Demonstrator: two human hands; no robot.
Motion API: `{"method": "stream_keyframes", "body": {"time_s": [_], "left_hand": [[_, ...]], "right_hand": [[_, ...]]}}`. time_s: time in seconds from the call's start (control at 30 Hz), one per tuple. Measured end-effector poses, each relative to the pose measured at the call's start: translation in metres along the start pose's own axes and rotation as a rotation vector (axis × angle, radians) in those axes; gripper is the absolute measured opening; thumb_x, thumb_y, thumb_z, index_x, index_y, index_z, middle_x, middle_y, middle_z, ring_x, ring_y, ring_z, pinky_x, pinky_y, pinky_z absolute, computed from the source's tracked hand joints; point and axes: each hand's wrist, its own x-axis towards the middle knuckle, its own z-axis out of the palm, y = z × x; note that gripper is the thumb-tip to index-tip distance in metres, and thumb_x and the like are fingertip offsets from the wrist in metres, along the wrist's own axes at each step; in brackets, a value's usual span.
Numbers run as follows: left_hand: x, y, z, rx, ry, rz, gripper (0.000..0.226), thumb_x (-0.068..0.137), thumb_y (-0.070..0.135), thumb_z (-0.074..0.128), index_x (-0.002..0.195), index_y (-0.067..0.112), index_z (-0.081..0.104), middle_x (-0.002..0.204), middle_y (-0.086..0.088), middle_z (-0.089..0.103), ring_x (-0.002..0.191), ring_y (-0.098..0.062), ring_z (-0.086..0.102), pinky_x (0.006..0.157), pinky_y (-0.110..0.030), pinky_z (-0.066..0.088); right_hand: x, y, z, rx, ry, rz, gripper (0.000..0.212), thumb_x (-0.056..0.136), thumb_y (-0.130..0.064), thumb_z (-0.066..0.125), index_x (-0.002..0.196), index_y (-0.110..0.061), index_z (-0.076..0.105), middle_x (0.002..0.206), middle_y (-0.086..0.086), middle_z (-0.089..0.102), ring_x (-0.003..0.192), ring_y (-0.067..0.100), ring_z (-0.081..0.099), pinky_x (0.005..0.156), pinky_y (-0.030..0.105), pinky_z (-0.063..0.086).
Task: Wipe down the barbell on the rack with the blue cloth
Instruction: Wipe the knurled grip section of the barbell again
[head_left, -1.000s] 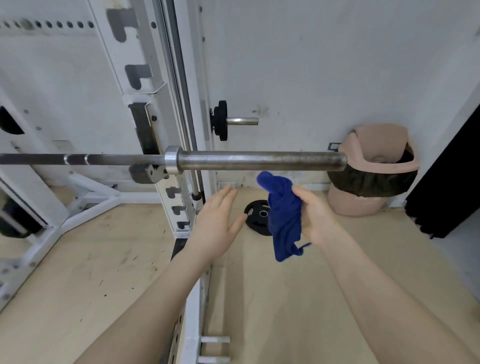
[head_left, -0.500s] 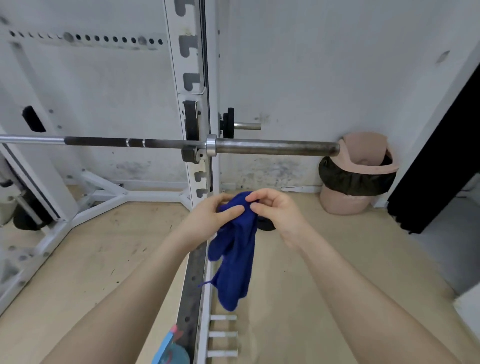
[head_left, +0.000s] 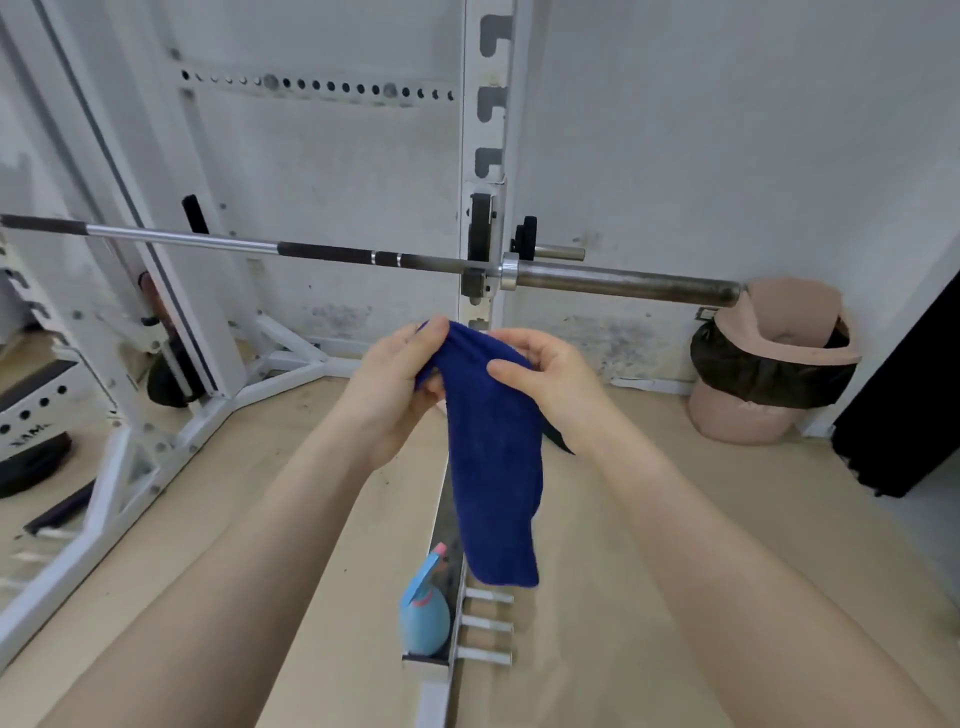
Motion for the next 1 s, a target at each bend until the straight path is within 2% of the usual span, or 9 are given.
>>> {"method": "stream_keyframes", "body": {"time_s": [0.1, 0.23, 0.33, 0.43, 0.57, 0.67, 0.8, 0.9, 1.0], "left_hand": [[-0.013, 0.032, -0.043, -0.021, 0.085, 0.056, 0.031, 0.095, 0.024, 0.042, 0.067, 0.013, 0.050, 0.046, 0.007, 0.037, 0.052, -0.010, 0.035, 0.054, -0.018, 0.039], [-0.024, 0.053, -0.121, -0.034, 0.107, 0.079, 0.021, 0.093, 0.027, 0.047, 0.079, 0.012, 0.053, 0.072, -0.004, 0.051, 0.069, -0.015, 0.052, 0.068, -0.027, 0.048], [-0.030, 0.059, -0.191, -0.060, 0.152, 0.023, 0.020, 0.094, 0.030, 0.045, 0.090, 0.011, 0.050, 0.086, -0.007, 0.054, 0.084, -0.019, 0.053, 0.079, -0.033, 0.048], [-0.034, 0.068, -0.266, -0.020, 0.219, 0.011, 0.020, 0.096, 0.026, 0.043, 0.081, 0.015, 0.051, 0.077, 0.000, 0.055, 0.075, -0.013, 0.054, 0.075, -0.029, 0.046], [-0.032, 0.073, -0.345, 0.020, 0.246, -0.026, 0.018, 0.096, 0.024, 0.045, 0.086, 0.011, 0.052, 0.081, -0.003, 0.058, 0.079, -0.014, 0.057, 0.075, -0.026, 0.047], [-0.020, 0.072, -0.392, 0.067, 0.305, -0.043, 0.020, 0.096, 0.026, 0.047, 0.097, 0.007, 0.054, 0.096, -0.011, 0.059, 0.093, -0.021, 0.057, 0.084, -0.033, 0.045], [0.001, 0.062, -0.444, 0.261, 0.347, -0.055, 0.026, 0.093, 0.029, 0.051, 0.104, 0.007, 0.060, 0.105, -0.014, 0.067, 0.098, -0.023, 0.061, 0.087, -0.036, 0.049], [0.023, 0.045, -0.481, 0.448, 0.275, -0.084, 0.018, 0.091, 0.027, 0.053, 0.092, 0.010, 0.061, 0.077, 0.003, 0.066, 0.071, -0.004, 0.059, 0.064, -0.016, 0.046], [0.061, 0.029, -0.521, 0.515, 0.201, -0.191, 0.019, 0.089, 0.024, 0.057, 0.074, 0.011, 0.056, 0.052, 0.013, 0.051, 0.048, 0.000, 0.045, 0.047, -0.008, 0.036]], "right_hand": [[0.010, -0.021, 0.044, -0.039, -0.147, 0.000, 0.016, 0.086, -0.019, 0.065, 0.100, -0.011, 0.069, 0.095, 0.004, 0.073, 0.085, 0.017, 0.070, 0.077, 0.030, 0.056], [0.037, -0.032, 0.114, -0.009, -0.429, 0.032, 0.013, 0.092, -0.011, 0.055, 0.099, -0.012, 0.066, 0.090, -0.009, 0.072, 0.084, 0.003, 0.067, 0.073, 0.012, 0.050], [0.066, -0.020, 0.177, -0.035, -0.576, 0.109, 0.033, 0.088, -0.009, 0.061, 0.120, -0.014, 0.057, 0.117, -0.001, 0.065, 0.107, 0.012, 0.063, 0.093, 0.026, 0.049], [0.096, -0.008, 0.241, -0.257, -0.690, 0.161, 0.047, 0.087, -0.014, 0.064, 0.131, -0.021, 0.050, 0.129, -0.005, 0.060, 0.117, 0.013, 0.058, 0.098, 0.034, 0.047], [0.123, -0.008, 0.308, -0.475, -0.578, 0.221, 0.010, 0.090, -0.029, 0.060, 0.097, -0.023, 0.065, 0.087, -0.008, 0.069, 0.075, 0.008, 0.065, 0.062, 0.021, 0.051], [0.149, -0.009, 0.347, -0.517, -0.491, 0.315, 0.026, 0.096, -0.038, 0.046, 0.078, -0.021, 0.054, 0.056, -0.007, 0.053, 0.041, 0.007, 0.048, 0.041, 0.018, 0.036], [0.204, 0.002, 0.396, -0.414, -0.272, 0.342, 0.039, 0.099, -0.043, 0.031, 0.083, -0.017, 0.055, 0.076, 0.006, 0.061, 0.065, 0.019, 0.053, 0.059, 0.031, 0.048], [0.253, 0.012, 0.427, -0.202, -0.130, 0.442, 0.031, 0.097, -0.032, 0.041, 0.107, -0.010, 0.060, 0.114, 0.017, 0.059, 0.095, 0.025, 0.056, 0.085, 0.038, 0.049], [0.305, 0.017, 0.452, -0.225, -0.149, 0.525, 0.014, 0.084, -0.021, 0.053, 0.071, -0.019, 0.056, 0.096, 0.010, 0.058, 0.076, 0.023, 0.055, 0.075, 0.033, 0.049]]}}
